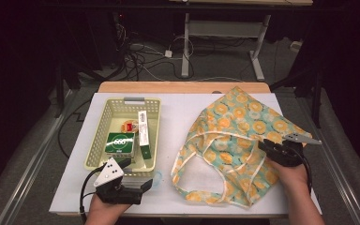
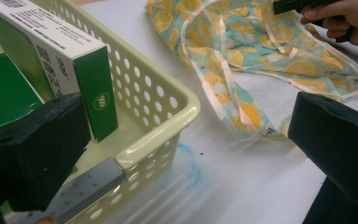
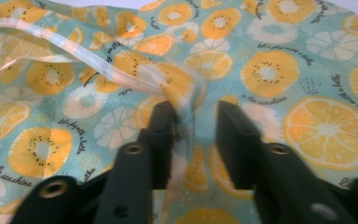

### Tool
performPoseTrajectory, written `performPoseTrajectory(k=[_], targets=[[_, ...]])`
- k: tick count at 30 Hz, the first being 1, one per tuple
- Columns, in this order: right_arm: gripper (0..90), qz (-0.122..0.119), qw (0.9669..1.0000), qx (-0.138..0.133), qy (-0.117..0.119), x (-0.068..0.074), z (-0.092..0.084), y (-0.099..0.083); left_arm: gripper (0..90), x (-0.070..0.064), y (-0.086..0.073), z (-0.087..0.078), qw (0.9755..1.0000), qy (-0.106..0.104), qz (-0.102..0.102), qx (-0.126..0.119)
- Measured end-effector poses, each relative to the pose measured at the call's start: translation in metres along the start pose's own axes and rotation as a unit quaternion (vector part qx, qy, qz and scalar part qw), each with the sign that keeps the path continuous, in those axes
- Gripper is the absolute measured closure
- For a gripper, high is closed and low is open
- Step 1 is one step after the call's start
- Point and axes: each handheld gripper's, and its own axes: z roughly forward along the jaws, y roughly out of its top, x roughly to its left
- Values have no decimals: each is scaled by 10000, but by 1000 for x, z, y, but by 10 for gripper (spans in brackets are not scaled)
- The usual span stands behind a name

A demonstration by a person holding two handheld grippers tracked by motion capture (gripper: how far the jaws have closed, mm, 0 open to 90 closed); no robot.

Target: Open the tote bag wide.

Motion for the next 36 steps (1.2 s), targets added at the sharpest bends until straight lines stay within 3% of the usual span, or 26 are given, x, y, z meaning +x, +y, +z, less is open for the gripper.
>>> performPoseTrajectory(k=[2,8,15,19,24,27,32,33,36], targets=[[530,75,9999,-142,7,-1,-4,2,0,0,0,0,10000,15,-8,-6],[502,41,9991,-397,148,4,-17,7,0,1,0,-1,10000,43,4,7],[441,-298,9966,-679,352,27,-35,15,0,2,-1,-1,10000,69,1,6],[352,-602,9924,-875,627,48,-43,21,0,2,-1,-1,10000,61,26,20],[284,-772,9897,-886,813,63,-45,24,0,3,-1,0,10000,51,16,15],[224,-898,9872,-801,1042,78,-43,25,0,3,-1,-1,10000,58,8,1],[186,-988,9846,-669,1275,93,-38,24,0,2,0,-2,10000,59,12,-10],[172,-1080,9832,-574,1358,102,-35,23,0,2,0,-2,10000,57,11,-11],[173,-1204,9806,-515,1457,110,-33,22,0,0,0,-3,10000,57,30,-20]])
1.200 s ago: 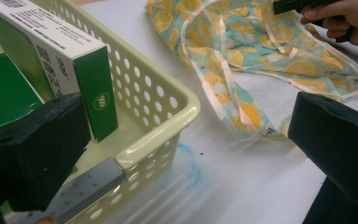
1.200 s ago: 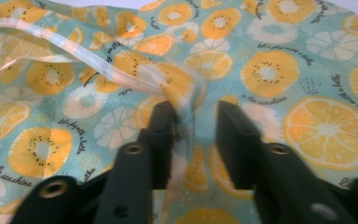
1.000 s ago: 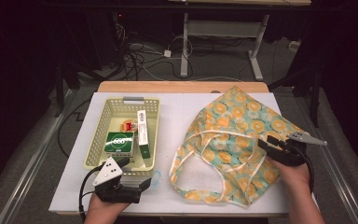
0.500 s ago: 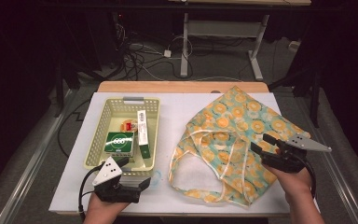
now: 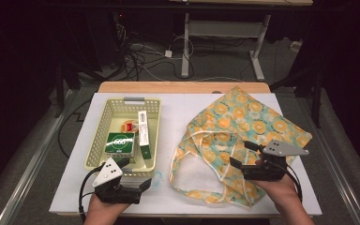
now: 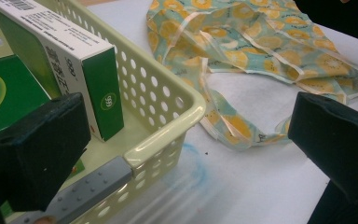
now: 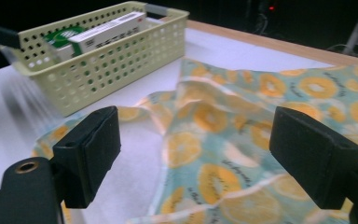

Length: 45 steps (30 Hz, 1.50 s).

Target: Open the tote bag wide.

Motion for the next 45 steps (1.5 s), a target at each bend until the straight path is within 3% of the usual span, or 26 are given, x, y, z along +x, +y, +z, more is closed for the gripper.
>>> performPoseTrajectory(k=[2,5,7,8,9,10,13,14,18,19,24,26,31,33,34,38,45], targets=[[189,-101,9998,76,177,10,8,0,0,0,-1,0,10000,-5,-9,7],[222,-160,9994,167,263,17,15,1,0,2,-1,2,10000,0,-30,41],[302,-258,9989,283,266,22,22,1,0,2,-1,4,10000,-14,-27,71],[418,-287,9984,392,284,26,30,1,0,1,-1,6,10000,-26,-9,79],[418,-287,9984,392,284,26,30,1,0,0,-1,7,9999,-35,14,96],[515,-355,9975,547,274,26,38,-1,0,-1,-1,7,9999,-50,23,103],[562,-379,9964,711,275,26,47,-3,0,-4,0,8,9999,-64,67,115],[590,-440,9945,923,242,25,55,-7,0,-4,0,8,9999,-68,68,113],[588,-517,9911,1218,157,22,66,-13,0,-4,0,8,9999,-66,51,110],[579,-576,9885,1398,-7,17,72,-18,0,-4,-1,8,9999,-66,54,108],[503,-489,9856,1612,146,12,77,-24,0,-3,-1,6,9999,-55,49,93],[468,-493,9849,1659,88,14,80,-26,0,-3,-1,6,9999,-55,44,94],[463,-568,9824,1771,172,16,84,-28,0,-4,-1,6,9999,-66,75,101],[477,-657,9799,1876,178,18,85,-30,0,-4,-1,6,9999,-66,64,97],[499,-737,9771,1988,194,18,88,-33,0,-4,-1,6,9999,-64,59,96],[528,-741,9767,2009,163,17,88,-34,0,-2,-1,5,9999,-57,42,92],[631,-624,9788,1948,93,14,88,-35,0,-4,-1,5,9999,-68,47,90]])
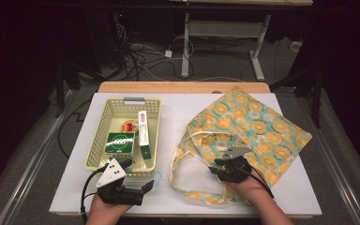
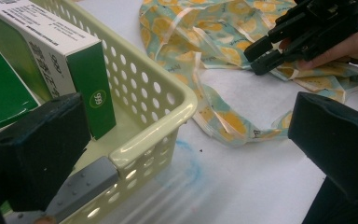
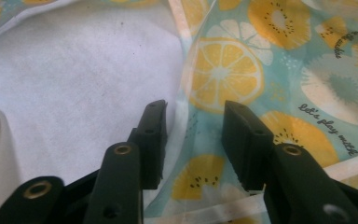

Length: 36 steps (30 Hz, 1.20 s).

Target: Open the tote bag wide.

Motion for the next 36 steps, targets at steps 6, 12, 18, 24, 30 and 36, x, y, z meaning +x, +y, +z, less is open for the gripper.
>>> performPoseTrajectory(k=[6,12,18,24,30,36], targets=[[749,25,10000,-47,-57,0,0,-1,0,-1,0,2,10000,-16,15,35],[864,109,9999,-131,-2,-3,-1,-3,0,0,0,1,10000,-13,13,31],[880,237,9994,-244,93,-7,-4,-5,0,0,0,2,10000,-12,22,44],[866,351,9987,-347,96,-9,-9,-6,0,-1,0,2,10000,-11,24,48],[871,323,9990,-313,29,-10,-9,-7,0,-1,0,2,10000,-9,23,43],[876,319,9988,-360,-16,-13,-12,-6,0,0,0,1,10000,-5,18,34]])
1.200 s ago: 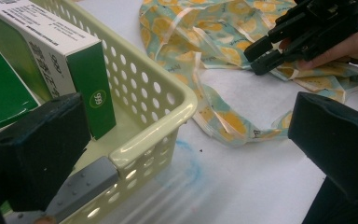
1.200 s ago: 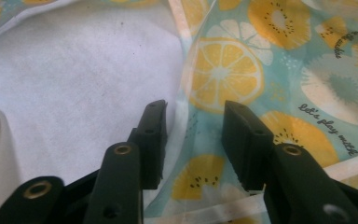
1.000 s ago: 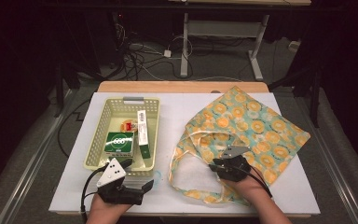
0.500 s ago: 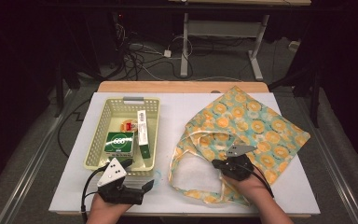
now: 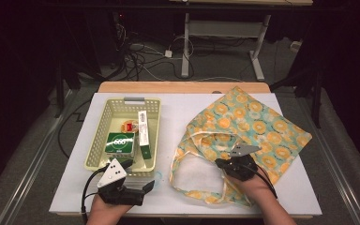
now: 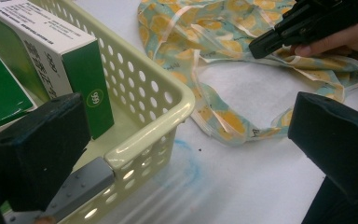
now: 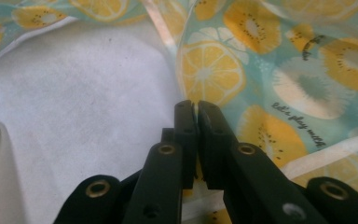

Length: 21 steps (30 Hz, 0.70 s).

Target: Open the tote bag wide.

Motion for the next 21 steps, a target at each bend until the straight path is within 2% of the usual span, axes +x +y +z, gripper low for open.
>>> performPoseTrajectory(k=[8,11,16,21], targets=[[858,10,10000,85,-24,-3,-1,-3,0,0,0,0,10000,2,-7,-9],[830,-98,9999,133,11,-1,2,-2,0,0,0,1,10000,4,-2,1],[828,-278,9992,276,-102,4,6,-1,0,0,0,0,10000,4,-5,3],[900,-178,9994,251,-137,3,7,-1,0,0,0,0,10000,-2,-6,4]])
